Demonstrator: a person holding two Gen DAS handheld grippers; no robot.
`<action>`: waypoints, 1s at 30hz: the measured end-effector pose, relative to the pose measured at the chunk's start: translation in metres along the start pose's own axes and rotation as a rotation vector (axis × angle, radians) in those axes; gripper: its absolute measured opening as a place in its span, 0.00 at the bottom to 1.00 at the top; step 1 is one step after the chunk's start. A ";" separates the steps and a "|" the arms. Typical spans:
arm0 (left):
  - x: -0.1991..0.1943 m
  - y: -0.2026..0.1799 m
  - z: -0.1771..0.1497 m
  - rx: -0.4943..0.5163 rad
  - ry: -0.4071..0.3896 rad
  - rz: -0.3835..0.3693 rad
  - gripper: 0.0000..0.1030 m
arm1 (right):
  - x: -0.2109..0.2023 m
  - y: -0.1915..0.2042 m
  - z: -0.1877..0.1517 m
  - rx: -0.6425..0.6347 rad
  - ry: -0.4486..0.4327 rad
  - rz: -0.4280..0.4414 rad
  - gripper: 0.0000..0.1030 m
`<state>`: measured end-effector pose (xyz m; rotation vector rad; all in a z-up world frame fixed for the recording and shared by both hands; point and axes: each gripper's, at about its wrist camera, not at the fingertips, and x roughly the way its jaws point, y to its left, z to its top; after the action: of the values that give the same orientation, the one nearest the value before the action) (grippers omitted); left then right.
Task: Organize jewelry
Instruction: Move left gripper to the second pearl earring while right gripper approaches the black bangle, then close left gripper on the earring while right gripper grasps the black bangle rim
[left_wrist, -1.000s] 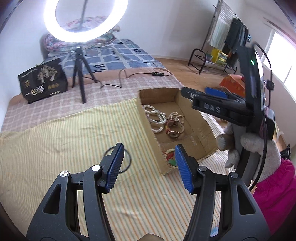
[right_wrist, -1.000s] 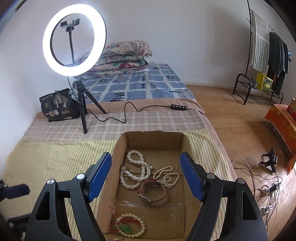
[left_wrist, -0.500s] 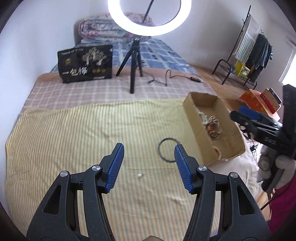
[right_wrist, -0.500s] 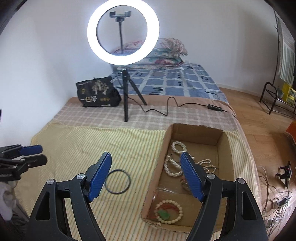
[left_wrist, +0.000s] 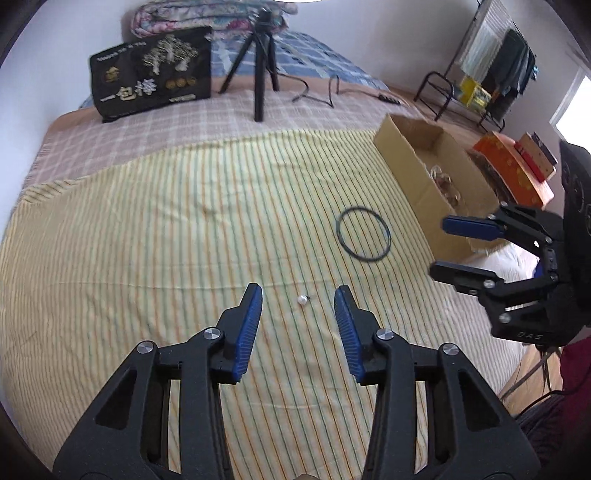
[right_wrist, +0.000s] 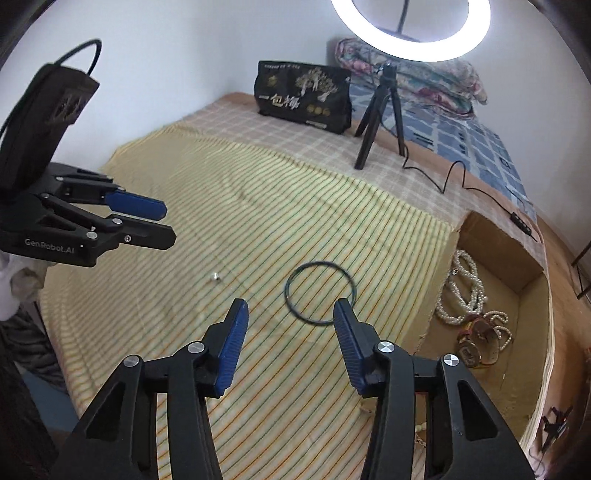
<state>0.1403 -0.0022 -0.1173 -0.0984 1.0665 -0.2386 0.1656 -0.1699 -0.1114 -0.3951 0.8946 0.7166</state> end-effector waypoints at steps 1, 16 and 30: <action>0.005 -0.003 -0.002 0.015 0.014 0.001 0.36 | 0.006 0.003 -0.002 -0.014 0.019 0.005 0.42; 0.050 -0.007 -0.012 0.070 0.106 0.037 0.31 | 0.044 0.008 -0.007 -0.052 0.121 -0.003 0.27; 0.072 -0.008 -0.006 0.083 0.131 0.035 0.27 | 0.060 0.006 -0.004 -0.043 0.145 0.000 0.27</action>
<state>0.1671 -0.0271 -0.1803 0.0106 1.1864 -0.2603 0.1847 -0.1442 -0.1630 -0.4899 1.0174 0.7149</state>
